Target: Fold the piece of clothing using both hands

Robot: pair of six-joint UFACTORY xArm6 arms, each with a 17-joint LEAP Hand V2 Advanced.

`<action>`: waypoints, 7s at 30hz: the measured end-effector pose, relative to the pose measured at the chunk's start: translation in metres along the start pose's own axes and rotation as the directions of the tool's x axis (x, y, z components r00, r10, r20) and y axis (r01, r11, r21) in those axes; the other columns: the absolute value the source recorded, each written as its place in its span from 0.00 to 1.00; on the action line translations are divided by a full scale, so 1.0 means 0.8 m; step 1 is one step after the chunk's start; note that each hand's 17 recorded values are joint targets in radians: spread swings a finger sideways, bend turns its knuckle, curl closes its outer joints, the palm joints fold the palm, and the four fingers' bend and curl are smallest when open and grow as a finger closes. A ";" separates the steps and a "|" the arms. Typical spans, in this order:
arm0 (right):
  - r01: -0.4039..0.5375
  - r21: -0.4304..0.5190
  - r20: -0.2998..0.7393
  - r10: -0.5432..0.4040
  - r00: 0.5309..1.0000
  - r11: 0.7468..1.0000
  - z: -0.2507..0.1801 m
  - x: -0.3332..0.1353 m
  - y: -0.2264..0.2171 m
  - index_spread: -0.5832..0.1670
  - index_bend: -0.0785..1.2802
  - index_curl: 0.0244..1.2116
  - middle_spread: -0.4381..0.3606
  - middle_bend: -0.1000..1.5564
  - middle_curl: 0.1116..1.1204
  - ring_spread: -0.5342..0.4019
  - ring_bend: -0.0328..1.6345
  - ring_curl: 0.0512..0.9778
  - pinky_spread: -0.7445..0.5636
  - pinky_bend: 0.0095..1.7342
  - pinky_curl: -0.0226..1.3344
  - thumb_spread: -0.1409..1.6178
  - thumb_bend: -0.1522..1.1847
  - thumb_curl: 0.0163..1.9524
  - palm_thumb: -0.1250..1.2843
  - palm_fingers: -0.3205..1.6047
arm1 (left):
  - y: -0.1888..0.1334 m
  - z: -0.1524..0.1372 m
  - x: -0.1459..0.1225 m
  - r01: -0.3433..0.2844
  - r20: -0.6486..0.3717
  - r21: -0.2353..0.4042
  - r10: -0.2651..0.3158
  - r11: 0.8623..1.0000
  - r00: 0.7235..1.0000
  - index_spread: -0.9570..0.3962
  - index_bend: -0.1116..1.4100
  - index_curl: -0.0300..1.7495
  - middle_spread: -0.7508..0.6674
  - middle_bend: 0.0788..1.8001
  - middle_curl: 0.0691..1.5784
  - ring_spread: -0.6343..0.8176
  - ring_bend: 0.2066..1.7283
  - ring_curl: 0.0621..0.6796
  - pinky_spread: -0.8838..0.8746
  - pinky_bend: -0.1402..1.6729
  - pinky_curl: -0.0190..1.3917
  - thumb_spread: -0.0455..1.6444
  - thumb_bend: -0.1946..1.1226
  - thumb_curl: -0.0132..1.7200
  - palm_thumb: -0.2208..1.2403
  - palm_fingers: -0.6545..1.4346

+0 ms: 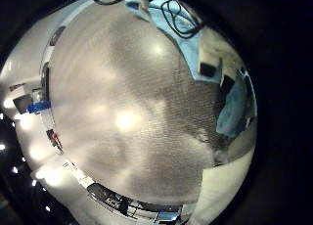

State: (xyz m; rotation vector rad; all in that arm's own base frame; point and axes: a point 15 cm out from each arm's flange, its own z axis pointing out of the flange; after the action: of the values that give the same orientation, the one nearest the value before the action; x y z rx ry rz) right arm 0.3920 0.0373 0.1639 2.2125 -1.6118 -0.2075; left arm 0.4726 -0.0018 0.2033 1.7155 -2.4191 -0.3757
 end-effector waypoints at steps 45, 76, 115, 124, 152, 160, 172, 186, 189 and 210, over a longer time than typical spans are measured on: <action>-0.031 0.183 -0.014 0.035 0.999 0.983 -0.105 0.004 0.114 0.41 0.83 0.72 0.37 0.82 0.69 0.35 0.83 0.70 0.39 0.80 0.47 0.73 0.11 0.36 0.80 0.74 | 0.179 -0.020 0.129 -0.173 -0.212 -0.114 0.146 0.978 0.966 0.48 0.14 0.56 0.57 0.10 0.35 0.54 0.44 0.45 0.54 0.47 0.37 0.62 0.11 0.23 0.39 0.24; -0.031 0.188 -0.017 0.035 0.999 0.982 -0.108 0.007 0.116 0.42 0.83 0.73 0.36 0.83 0.69 0.34 0.82 0.73 0.38 0.76 0.52 0.73 0.11 0.39 0.79 0.74 | 0.108 0.092 0.180 -0.025 -0.135 0.068 0.035 0.997 0.990 0.65 0.24 0.30 0.48 0.35 0.34 0.41 0.38 0.30 0.56 0.27 0.22 0.59 0.14 0.20 0.41 0.66; -0.055 0.185 0.010 0.054 0.998 0.981 -0.111 0.024 0.120 0.42 0.83 0.72 0.36 0.83 0.68 0.34 0.82 0.74 0.38 0.74 0.55 0.72 0.11 0.40 0.79 0.75 | 0.155 -0.108 0.159 -0.204 -0.189 -0.219 0.164 0.954 0.968 0.20 0.43 0.70 0.17 0.59 0.56 0.14 0.79 0.72 0.18 0.77 0.45 0.65 0.14 0.38 0.75 0.85; -0.061 0.130 0.019 0.059 0.998 0.990 -0.105 0.035 0.055 0.42 0.83 0.72 0.36 0.83 0.68 0.34 0.82 0.74 0.38 0.74 0.56 0.73 0.10 0.40 0.77 0.75 | 0.078 -0.074 0.134 -0.173 -0.219 -0.307 0.107 0.936 0.970 0.18 0.41 0.74 0.16 0.58 0.58 0.14 0.79 0.73 0.19 0.77 0.47 0.66 0.14 0.38 0.75 0.82; -0.199 0.356 0.093 0.178 0.980 0.913 -0.140 0.096 -0.023 0.22 0.24 0.47 0.28 0.47 0.46 0.32 0.68 0.54 0.39 0.59 0.44 0.81 0.10 0.27 0.58 0.24 | -0.006 -0.097 0.070 -0.081 -0.156 -0.016 0.077 0.997 0.985 0.42 0.25 0.58 0.50 0.13 0.39 0.39 0.53 0.53 0.47 0.43 0.44 0.63 0.13 0.28 0.57 0.28; -0.237 0.439 0.101 0.214 0.972 0.867 -0.168 0.118 0.019 0.22 0.25 0.42 0.29 0.42 0.39 0.37 0.61 0.45 0.59 0.52 0.38 0.82 0.11 0.25 0.58 0.26 | 0.015 -0.132 0.073 -0.051 -0.105 0.189 0.072 0.981 0.992 0.56 0.20 0.46 0.65 0.05 0.28 0.59 0.38 0.39 0.67 0.33 0.36 0.63 0.12 0.26 0.54 0.30; -0.203 0.411 0.077 0.188 0.979 0.889 -0.151 0.128 0.043 0.19 0.29 0.39 0.17 0.40 0.34 0.35 0.51 0.37 0.67 0.41 0.31 0.82 0.10 0.23 0.58 0.28 | 0.103 -0.044 0.099 -0.046 -0.113 0.153 0.063 0.987 0.992 0.62 0.20 0.37 0.64 0.06 0.22 0.63 0.32 0.31 0.72 0.27 0.30 0.67 0.13 0.24 0.53 0.36; -0.101 0.064 0.046 0.099 0.994 0.993 -0.019 0.120 0.036 0.25 0.19 0.31 0.33 0.27 0.25 0.62 0.29 0.22 0.80 0.31 0.24 0.74 0.09 0.18 0.38 0.17 | 0.085 0.014 0.096 0.017 -0.131 0.088 -0.006 0.996 0.991 0.63 0.19 0.32 0.54 0.09 0.23 0.56 0.29 0.27 0.67 0.22 0.28 0.70 0.13 0.23 0.52 0.45; -0.095 0.051 0.046 0.092 0.995 0.994 -0.013 0.117 0.033 0.26 0.18 0.29 0.36 0.25 0.24 0.65 0.27 0.21 0.80 0.30 0.23 0.73 0.09 0.18 0.37 0.18 | 0.083 0.015 0.090 0.023 -0.128 0.081 -0.012 0.996 0.992 0.64 0.19 0.31 0.53 0.09 0.23 0.56 0.29 0.27 0.66 0.21 0.27 0.70 0.13 0.23 0.52 0.45; -0.086 0.055 0.040 0.084 0.996 0.995 0.003 0.111 0.008 0.26 0.21 0.28 0.24 0.33 0.30 0.29 0.49 0.31 0.38 0.34 0.21 0.69 0.11 0.20 0.55 0.66 | 0.070 0.018 0.080 0.027 -0.127 0.046 -0.021 0.999 0.992 0.64 0.19 0.27 0.53 0.07 0.23 0.55 0.27 0.24 0.66 0.19 0.27 0.71 0.13 0.23 0.52 0.47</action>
State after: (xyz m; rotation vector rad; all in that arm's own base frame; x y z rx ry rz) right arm 0.4150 -0.0484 0.1742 2.1885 -1.7484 -0.1831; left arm 0.3967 -0.0433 0.2045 1.7326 -2.3375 -0.2072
